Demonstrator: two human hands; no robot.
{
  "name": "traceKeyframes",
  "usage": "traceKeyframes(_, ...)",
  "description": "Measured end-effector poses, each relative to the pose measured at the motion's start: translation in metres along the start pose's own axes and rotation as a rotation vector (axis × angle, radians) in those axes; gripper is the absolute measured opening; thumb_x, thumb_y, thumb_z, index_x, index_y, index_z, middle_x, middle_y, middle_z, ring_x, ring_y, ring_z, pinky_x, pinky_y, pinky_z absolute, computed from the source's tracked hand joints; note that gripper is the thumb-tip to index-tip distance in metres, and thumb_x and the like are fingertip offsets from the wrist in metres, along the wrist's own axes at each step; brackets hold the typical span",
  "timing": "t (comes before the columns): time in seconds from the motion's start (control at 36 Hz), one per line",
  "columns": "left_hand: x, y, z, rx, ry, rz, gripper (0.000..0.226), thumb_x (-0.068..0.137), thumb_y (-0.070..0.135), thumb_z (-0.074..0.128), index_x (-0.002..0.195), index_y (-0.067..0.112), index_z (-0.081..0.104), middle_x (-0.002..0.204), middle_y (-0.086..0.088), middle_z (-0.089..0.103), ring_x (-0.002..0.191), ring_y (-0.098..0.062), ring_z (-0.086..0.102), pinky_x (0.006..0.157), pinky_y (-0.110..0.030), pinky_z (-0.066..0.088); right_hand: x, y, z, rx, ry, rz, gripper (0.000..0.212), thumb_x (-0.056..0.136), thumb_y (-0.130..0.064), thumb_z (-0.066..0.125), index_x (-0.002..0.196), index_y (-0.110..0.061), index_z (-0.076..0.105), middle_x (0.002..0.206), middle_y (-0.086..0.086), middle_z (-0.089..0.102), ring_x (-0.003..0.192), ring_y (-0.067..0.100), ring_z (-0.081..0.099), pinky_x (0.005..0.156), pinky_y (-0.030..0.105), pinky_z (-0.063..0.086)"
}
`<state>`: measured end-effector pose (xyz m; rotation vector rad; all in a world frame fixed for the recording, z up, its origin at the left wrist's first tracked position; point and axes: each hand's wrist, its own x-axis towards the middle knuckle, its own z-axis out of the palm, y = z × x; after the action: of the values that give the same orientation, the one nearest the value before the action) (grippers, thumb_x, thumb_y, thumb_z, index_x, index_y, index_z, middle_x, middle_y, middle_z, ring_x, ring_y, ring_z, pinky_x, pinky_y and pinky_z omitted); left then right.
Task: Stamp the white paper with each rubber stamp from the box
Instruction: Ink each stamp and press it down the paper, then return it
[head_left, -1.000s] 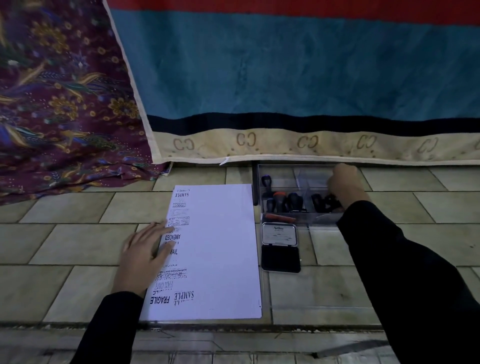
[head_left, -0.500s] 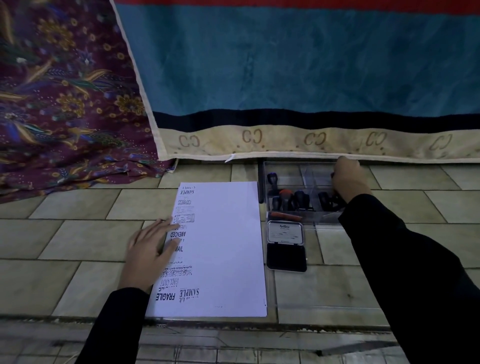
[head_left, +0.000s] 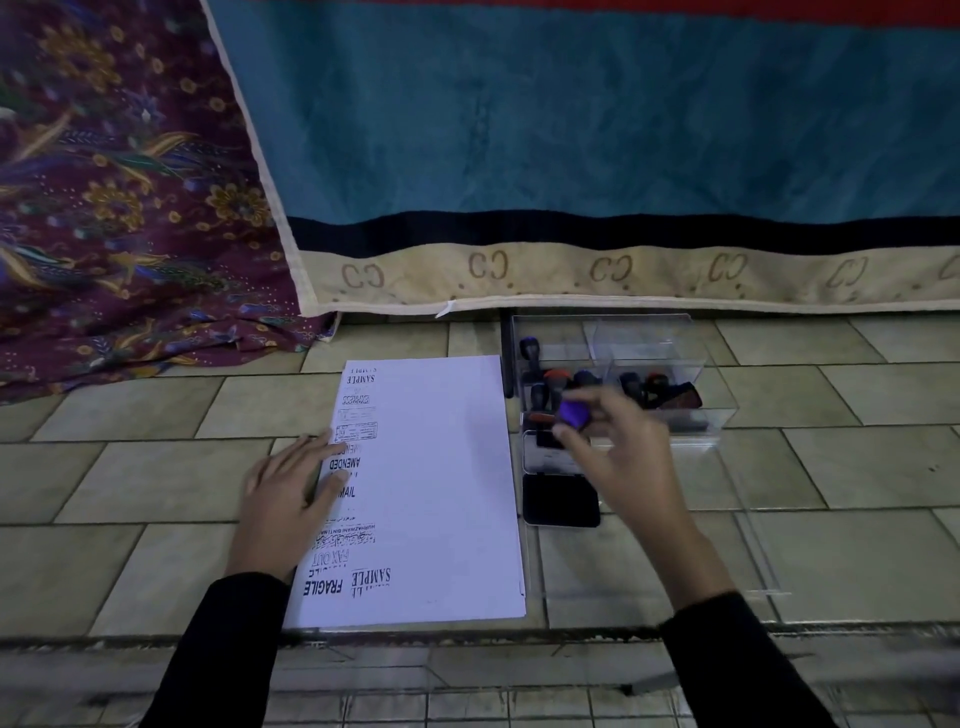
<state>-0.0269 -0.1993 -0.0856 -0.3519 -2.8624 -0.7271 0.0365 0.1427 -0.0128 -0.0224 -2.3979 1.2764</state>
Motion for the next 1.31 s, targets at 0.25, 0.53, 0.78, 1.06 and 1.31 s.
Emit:
traceKeyframes(0.25,-0.001,-0.001,0.001,-0.001,0.000,-0.009,0.049,0.086,0.057,0.035,0.124,0.036,0.059,0.144,0.014,0.048,0.138,-0.010,0.035,0.111,-0.033,0.015,-0.040,0.006,0.006,-0.079,-0.066,-0.069,0.029,0.076,-0.015,0.075,0.098,-0.029,0.061,0.090,-0.022,0.059,0.075,0.005,0.062,0.069,0.027,0.055)
traceKeyframes(0.53,-0.001,-0.003,0.003,0.006,-0.004,-0.016,0.042,0.088,0.051,0.041,0.124,0.037,0.058,0.144,0.014,0.047,0.138,-0.009,0.034,0.112,-0.033,0.013,-0.045,0.005,0.005,-0.107,-0.125,-0.055,0.026,0.075,-0.011,0.076,0.099,-0.015,0.067,0.094,-0.006,0.065,0.076,0.007,0.065,0.073,0.025,0.057)
traceKeyframes(0.78,-0.002,-0.001,0.002,0.011,0.001,-0.009,0.041,0.089,0.050,0.041,0.124,0.036,0.058,0.145,0.014,0.047,0.138,-0.009,0.034,0.111,-0.030,0.012,-0.041,0.001,-0.002,-0.125,-0.165,-0.076,0.025,0.077,-0.008,0.075,0.101,-0.012,0.070,0.095,-0.005,0.067,0.077,0.005,0.065,0.074,0.014,0.054)
traceKeyframes(1.06,-0.002,-0.001,0.002,0.003,0.003,-0.011,0.040,0.090,0.049,0.042,0.123,0.035,0.059,0.144,0.013,0.048,0.137,-0.008,0.035,0.109,-0.026,0.011,-0.038,-0.007,-0.005,-0.151,-0.220,-0.035,0.025,0.076,-0.010,0.075,0.097,-0.019,0.066,0.090,-0.010,0.065,0.077,0.000,0.065,0.072,0.007,0.050)
traceKeyframes(1.31,-0.002,0.002,0.001,-0.007,0.018,-0.020,0.039,0.089,0.044,0.045,0.123,0.034,0.060,0.143,0.011,0.050,0.137,-0.011,0.036,0.112,-0.033,0.014,-0.036,-0.066,0.064,0.019,-0.418,-0.158,0.027,0.081,-0.015,0.071,0.106,-0.014,0.063,0.099,0.001,0.064,0.077,0.007,0.064,0.079,0.023,0.052)
